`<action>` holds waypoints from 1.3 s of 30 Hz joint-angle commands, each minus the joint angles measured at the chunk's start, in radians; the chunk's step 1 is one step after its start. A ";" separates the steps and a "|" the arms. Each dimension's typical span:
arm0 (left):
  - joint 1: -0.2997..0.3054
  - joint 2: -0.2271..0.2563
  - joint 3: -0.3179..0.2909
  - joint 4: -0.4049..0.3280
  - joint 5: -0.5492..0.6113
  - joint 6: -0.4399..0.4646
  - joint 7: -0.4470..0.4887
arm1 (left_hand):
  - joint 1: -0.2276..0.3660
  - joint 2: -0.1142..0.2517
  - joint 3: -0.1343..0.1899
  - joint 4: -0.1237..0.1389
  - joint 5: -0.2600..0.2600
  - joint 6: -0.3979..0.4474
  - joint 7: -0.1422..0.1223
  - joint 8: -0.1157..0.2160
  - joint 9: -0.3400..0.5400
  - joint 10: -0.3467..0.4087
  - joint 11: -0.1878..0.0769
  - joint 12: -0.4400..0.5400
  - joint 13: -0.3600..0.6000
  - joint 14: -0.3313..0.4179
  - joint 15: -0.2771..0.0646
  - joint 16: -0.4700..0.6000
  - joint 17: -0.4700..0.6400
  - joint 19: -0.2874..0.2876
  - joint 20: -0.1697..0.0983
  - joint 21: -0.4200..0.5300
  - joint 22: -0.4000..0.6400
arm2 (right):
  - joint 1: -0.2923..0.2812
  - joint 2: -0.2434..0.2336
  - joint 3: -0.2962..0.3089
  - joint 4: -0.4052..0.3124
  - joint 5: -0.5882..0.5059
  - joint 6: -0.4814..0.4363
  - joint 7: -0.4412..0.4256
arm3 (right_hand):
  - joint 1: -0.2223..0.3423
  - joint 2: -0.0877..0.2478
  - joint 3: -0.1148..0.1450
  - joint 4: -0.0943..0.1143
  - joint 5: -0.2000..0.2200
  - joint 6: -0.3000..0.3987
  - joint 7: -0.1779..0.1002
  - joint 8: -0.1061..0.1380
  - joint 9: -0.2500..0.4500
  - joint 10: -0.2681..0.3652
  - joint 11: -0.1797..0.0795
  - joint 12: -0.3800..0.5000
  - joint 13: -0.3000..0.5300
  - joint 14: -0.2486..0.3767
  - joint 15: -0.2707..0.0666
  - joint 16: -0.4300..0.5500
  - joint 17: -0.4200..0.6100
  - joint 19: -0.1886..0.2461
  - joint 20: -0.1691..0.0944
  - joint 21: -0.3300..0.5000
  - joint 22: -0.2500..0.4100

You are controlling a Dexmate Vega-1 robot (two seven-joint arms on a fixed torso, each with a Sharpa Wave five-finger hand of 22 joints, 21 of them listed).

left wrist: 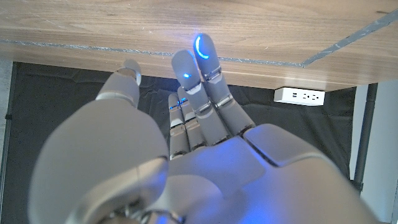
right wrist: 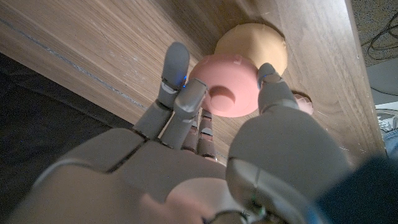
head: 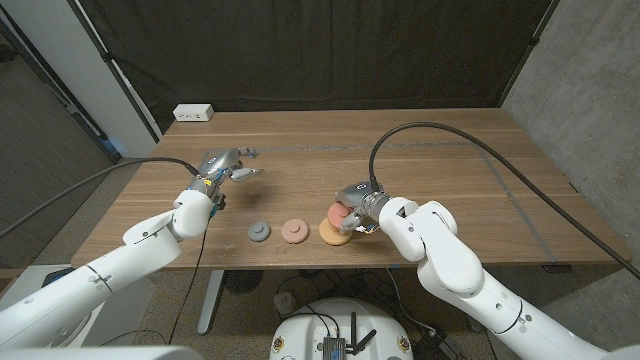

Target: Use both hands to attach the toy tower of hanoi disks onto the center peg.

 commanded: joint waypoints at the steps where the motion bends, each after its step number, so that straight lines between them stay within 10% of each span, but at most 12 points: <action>1: 0.009 0.006 -0.009 -0.006 0.000 -0.006 0.000 | -0.003 0.000 -0.003 0.000 0.002 0.007 -0.005 -0.004 0.002 0.009 0.000 -0.006 0.003 -0.006 -0.034 0.005 -0.001 -0.004 -0.106 0.009 0.001 | 0.027 0.009 -0.023 0.014 0.007 0.020 0.002 | 0.043 0.048 0.048 0.043 0.005 0.132 -0.131 0.005 0.003 0.189 -0.179 0.006 0.003 0.009 0.001 0.004 0.004 0.011 -0.068 0.001 0.000; 39: 0.013 0.011 -0.020 -0.025 0.009 0.005 -0.005 | -0.004 0.002 -0.001 -0.001 0.002 0.007 -0.002 -0.005 0.002 0.012 0.002 -0.007 0.005 -0.007 -0.034 0.010 -0.003 -0.009 -0.106 0.028 -0.010 | 0.080 0.005 -0.064 0.071 0.065 0.001 0.016 | 0.034 0.047 0.061 0.043 0.008 0.135 -0.132 0.001 0.003 0.192 -0.178 -0.004 0.013 0.016 0.001 0.003 0.004 0.019 -0.068 -0.003 -0.004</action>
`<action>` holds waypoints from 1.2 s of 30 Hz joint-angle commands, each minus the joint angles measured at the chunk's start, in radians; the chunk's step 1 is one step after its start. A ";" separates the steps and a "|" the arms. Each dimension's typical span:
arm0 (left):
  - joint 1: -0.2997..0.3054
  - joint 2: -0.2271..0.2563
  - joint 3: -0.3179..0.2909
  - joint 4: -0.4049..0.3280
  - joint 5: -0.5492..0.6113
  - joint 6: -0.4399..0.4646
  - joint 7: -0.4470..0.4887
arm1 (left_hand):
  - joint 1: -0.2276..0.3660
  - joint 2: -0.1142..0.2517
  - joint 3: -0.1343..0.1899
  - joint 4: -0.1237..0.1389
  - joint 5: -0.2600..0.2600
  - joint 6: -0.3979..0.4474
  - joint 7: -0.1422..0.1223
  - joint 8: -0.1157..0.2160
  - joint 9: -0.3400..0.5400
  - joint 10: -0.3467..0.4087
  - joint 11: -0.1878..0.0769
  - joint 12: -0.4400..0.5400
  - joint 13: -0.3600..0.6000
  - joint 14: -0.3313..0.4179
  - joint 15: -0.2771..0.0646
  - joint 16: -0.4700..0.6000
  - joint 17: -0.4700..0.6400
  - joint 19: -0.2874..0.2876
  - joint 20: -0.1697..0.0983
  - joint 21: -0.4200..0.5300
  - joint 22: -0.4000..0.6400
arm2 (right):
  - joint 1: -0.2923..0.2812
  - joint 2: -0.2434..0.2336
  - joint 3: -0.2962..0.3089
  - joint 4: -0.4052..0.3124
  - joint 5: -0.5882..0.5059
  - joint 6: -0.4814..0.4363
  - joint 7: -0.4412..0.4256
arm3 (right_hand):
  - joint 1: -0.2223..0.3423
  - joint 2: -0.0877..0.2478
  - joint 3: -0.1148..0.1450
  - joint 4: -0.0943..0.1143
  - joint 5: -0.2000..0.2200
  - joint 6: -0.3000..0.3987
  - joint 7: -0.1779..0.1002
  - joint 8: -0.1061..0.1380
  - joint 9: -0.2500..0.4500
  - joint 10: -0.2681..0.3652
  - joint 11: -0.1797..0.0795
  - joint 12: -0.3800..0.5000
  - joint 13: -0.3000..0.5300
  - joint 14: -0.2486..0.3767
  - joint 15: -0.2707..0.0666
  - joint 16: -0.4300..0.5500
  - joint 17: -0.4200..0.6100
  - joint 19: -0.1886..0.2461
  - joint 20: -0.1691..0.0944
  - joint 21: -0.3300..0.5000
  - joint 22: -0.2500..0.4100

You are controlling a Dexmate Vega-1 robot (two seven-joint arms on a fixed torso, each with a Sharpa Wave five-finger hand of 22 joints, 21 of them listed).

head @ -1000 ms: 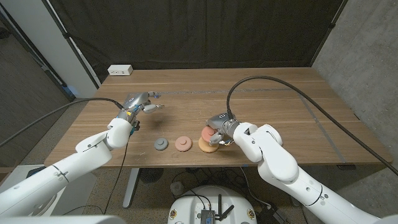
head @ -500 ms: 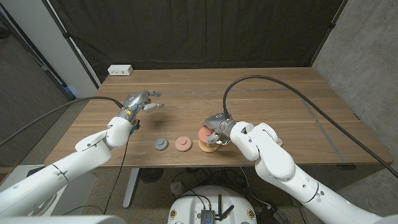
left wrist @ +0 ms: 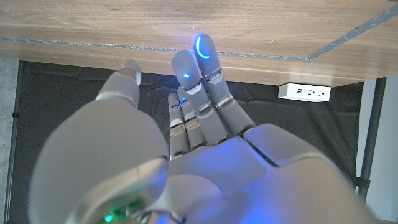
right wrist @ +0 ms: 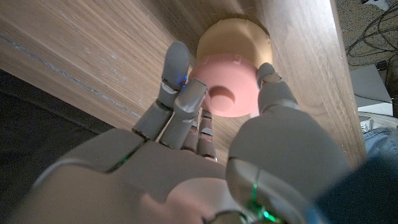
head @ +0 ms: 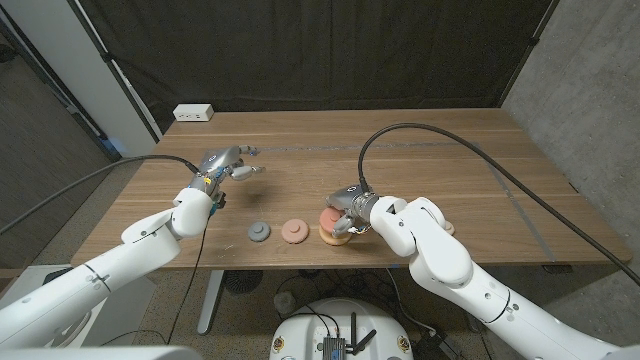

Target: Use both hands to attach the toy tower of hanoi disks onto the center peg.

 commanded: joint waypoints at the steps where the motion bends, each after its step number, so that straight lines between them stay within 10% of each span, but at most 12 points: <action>1: 0.010 0.008 -0.013 -0.011 0.001 0.008 0.002 | -0.004 0.003 -0.001 -0.001 0.002 0.005 0.001 -0.005 0.002 0.005 0.003 0.000 0.005 -0.001 -0.040 0.006 0.002 -0.006 -0.109 0.009 -0.001 | 0.021 -0.006 -0.024 0.024 0.004 -0.012 -0.002 | 0.034 0.047 0.057 0.047 0.003 0.137 -0.132 0.004 0.004 0.190 -0.182 0.003 0.005 0.007 -0.001 0.003 0.004 0.008 -0.065 -0.003 0.001; 36: 0.037 0.006 -0.027 -0.021 -0.009 0.019 0.017 | -0.007 0.005 0.001 -0.001 0.002 0.005 0.000 -0.006 0.002 0.007 0.003 -0.001 0.007 -0.002 -0.040 0.011 0.003 -0.011 -0.109 0.025 -0.009 | 0.055 -0.012 -0.061 0.072 -0.008 -0.020 0.015 | 0.027 0.046 0.069 0.047 0.006 0.146 -0.134 0.004 0.005 0.194 -0.184 -0.004 0.014 0.006 0.000 0.001 0.004 0.004 -0.065 -0.009 -0.002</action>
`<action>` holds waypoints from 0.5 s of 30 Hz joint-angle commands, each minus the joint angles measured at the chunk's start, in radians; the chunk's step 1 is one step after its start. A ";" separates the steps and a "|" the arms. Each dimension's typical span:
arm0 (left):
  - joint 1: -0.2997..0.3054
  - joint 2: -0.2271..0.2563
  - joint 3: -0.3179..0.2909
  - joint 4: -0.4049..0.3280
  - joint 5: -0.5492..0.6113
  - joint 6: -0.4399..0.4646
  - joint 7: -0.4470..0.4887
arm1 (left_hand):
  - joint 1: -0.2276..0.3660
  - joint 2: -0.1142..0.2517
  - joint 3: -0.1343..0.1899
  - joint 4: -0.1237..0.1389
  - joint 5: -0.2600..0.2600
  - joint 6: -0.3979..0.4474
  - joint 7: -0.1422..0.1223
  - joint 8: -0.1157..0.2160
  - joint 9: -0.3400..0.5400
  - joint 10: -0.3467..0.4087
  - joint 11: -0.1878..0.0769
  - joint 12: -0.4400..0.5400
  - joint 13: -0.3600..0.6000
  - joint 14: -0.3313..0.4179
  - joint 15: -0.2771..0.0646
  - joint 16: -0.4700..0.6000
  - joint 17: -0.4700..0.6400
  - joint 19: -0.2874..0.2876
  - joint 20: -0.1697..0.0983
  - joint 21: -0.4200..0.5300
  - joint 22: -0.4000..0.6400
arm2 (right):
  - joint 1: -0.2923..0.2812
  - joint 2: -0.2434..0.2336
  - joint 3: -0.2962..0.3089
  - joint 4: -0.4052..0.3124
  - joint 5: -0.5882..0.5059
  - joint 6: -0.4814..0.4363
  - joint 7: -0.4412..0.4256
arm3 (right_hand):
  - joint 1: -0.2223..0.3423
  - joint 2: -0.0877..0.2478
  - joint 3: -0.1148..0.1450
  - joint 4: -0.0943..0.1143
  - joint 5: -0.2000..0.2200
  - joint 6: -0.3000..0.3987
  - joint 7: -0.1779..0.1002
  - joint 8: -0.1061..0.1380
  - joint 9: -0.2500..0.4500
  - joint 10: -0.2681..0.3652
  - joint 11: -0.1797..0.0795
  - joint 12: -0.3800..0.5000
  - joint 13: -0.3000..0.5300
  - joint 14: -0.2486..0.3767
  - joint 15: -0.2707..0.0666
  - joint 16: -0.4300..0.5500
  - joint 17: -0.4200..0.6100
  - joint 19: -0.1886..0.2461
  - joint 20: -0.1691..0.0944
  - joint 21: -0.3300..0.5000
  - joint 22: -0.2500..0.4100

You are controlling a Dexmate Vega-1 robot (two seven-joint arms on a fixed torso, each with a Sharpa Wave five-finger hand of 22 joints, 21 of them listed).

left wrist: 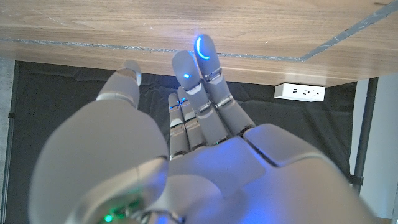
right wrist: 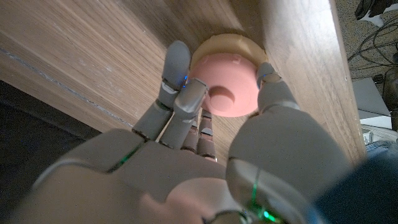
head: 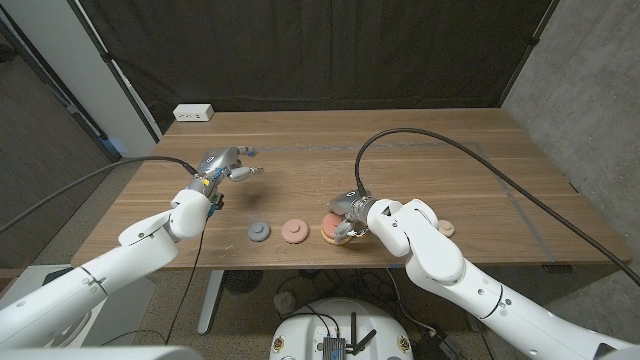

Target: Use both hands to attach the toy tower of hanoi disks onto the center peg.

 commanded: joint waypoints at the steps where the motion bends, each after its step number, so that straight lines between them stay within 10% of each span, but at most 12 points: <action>1: 0.014 0.000 -0.010 -0.006 -0.005 0.006 0.009 | -0.003 0.001 0.001 -0.001 0.002 0.005 0.000 0.002 0.002 0.008 0.003 0.000 0.002 -0.003 -0.040 0.006 0.001 -0.006 -0.111 0.011 0.000 | 0.015 -0.003 -0.016 0.020 -0.010 0.001 0.005 | 0.028 0.045 0.061 0.055 0.011 0.146 -0.133 0.007 0.004 0.190 -0.188 0.002 0.007 0.006 0.000 0.001 0.004 0.004 -0.065 -0.005 0.003; 15: -0.002 -0.005 0.001 0.004 -0.001 -0.002 0.003 | -0.004 0.001 0.002 -0.001 0.002 0.005 0.000 0.002 0.003 0.008 0.003 -0.001 0.003 -0.004 -0.040 0.007 0.001 -0.009 -0.111 0.016 -0.005 | 0.020 -0.001 -0.017 0.018 -0.022 -0.007 0.034 | 0.023 0.043 0.065 0.055 0.012 0.142 -0.134 0.004 0.004 0.180 -0.180 -0.007 0.009 0.004 0.000 -0.001 0.004 0.001 -0.065 -0.007 0.001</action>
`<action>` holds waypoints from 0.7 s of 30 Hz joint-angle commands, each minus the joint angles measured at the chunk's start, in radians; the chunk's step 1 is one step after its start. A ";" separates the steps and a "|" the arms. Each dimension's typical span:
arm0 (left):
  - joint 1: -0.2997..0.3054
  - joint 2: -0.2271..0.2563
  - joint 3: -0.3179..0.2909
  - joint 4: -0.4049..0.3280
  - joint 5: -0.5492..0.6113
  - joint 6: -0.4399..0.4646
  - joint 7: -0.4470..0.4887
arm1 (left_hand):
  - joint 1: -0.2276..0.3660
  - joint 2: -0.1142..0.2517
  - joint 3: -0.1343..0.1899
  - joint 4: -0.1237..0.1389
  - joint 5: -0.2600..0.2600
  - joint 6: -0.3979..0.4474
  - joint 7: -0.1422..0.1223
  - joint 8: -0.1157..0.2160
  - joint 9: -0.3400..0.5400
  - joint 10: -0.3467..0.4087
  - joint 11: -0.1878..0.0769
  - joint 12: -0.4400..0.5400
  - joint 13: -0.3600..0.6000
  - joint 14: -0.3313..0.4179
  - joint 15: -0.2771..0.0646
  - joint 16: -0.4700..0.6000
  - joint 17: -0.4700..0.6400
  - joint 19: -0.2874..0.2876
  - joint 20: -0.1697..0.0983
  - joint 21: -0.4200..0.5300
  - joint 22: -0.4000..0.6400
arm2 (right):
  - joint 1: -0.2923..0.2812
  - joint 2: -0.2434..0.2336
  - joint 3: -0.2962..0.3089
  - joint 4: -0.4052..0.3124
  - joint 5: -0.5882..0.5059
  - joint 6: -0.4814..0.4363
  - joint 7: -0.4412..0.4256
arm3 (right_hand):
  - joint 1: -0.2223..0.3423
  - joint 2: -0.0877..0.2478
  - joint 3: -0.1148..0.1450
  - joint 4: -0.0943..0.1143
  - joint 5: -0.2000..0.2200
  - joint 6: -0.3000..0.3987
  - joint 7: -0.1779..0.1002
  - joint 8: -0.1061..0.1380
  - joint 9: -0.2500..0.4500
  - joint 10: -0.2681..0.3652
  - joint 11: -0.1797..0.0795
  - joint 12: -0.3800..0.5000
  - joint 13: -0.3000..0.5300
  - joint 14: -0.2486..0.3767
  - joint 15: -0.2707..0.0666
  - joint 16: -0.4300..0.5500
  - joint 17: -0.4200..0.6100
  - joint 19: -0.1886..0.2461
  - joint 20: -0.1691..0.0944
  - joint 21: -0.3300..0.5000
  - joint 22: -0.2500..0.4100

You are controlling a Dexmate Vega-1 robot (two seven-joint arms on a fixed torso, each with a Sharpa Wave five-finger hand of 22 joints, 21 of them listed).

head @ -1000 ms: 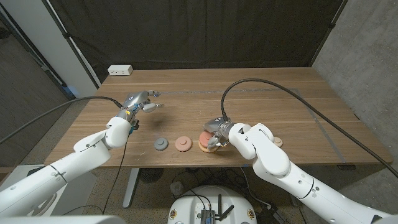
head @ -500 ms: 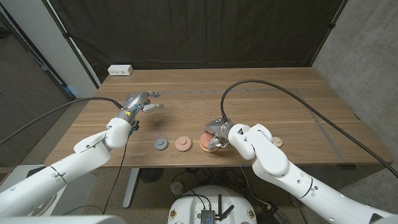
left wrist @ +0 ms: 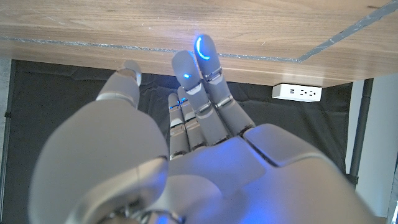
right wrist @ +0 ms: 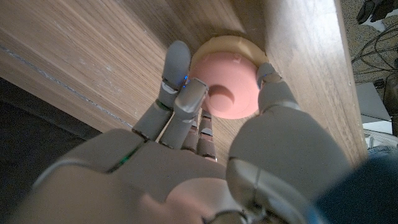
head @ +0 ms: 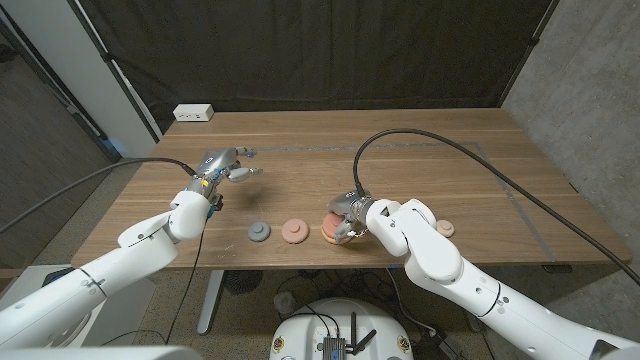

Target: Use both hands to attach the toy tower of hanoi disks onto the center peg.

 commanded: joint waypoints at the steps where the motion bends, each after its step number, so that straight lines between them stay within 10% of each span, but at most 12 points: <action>1: -0.011 -0.004 0.007 0.009 0.002 -0.007 -0.003 | -0.004 0.001 0.002 -0.001 0.002 0.006 0.000 0.002 0.003 0.006 0.003 -0.002 0.003 -0.004 -0.039 0.003 0.001 -0.009 -0.111 0.009 -0.001 | 0.007 0.001 -0.004 0.003 -0.009 -0.005 0.026 | 0.025 0.038 0.065 0.056 0.005 0.140 -0.138 0.000 0.004 0.174 -0.181 -0.008 0.002 0.004 0.000 -0.001 0.004 0.002 -0.065 -0.001 0.001; 21: -0.023 -0.006 0.014 0.026 0.001 -0.019 -0.010 | -0.004 0.001 0.004 -0.002 0.002 0.006 -0.001 0.002 0.003 0.009 0.003 -0.001 0.004 -0.005 -0.039 0.004 -0.001 -0.013 -0.111 0.017 -0.007 | 0.030 0.010 -0.016 0.020 -0.043 0.010 0.082 | -0.047 -0.053 0.046 0.059 -0.009 0.006 -0.105 -0.057 0.017 0.018 -0.147 -0.053 0.003 -0.064 0.001 -0.039 -0.004 -0.045 -0.063 -0.021 -0.005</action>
